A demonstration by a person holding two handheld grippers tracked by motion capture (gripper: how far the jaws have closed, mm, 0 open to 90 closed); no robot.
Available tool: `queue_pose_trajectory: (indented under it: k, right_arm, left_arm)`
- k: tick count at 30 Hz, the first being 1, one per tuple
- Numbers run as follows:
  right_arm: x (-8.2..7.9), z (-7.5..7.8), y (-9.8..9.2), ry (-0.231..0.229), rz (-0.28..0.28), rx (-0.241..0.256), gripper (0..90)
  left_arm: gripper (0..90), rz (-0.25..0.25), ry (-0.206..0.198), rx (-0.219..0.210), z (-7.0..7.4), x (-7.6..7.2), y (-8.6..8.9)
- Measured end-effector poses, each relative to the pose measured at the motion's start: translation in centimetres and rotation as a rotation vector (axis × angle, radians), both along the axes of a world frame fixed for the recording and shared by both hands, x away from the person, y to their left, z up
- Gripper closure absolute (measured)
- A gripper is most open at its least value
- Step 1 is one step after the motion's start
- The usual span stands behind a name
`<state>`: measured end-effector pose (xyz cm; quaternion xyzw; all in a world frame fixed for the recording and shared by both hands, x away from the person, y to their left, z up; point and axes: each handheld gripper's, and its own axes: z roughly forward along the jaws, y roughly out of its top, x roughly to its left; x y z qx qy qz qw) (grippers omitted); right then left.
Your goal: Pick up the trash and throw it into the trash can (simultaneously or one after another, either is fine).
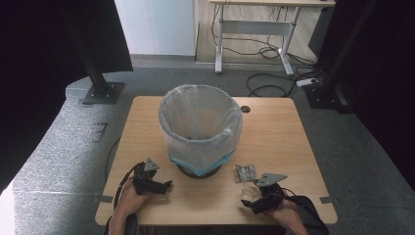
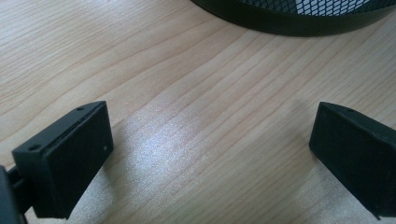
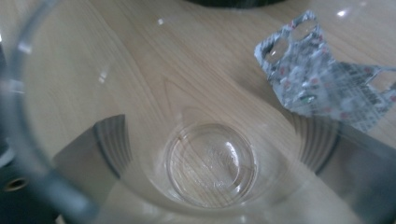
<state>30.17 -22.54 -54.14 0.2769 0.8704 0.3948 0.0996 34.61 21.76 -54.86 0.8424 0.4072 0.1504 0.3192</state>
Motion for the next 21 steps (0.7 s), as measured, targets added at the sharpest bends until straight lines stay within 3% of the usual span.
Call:
queue_pose_trajectory:
  k: [6,7,11,21]
  right_arm:
    - [0.06,-0.06,0.11,-0.009,0.002,-0.013,15.0]
    - [0.08,-0.09,0.14,-0.002,0.013,-0.014,22.3]
    - [0.07,-0.13,0.23,0.009,0.038,-0.020,35.6]
    - [0.11,0.80,-0.14,-0.004,0.016,0.001,40.8]
  left_arm:
    - [0.0,-0.001,0.000,0.000,0.00,0.01,0.00]
    - [0.0,-0.001,0.000,0.000,0.00,0.02,0.00]
    - [0.0,-0.002,0.000,-0.001,0.00,0.03,0.00]
    - [0.0,-0.004,0.000,0.000,0.00,0.04,0.01]
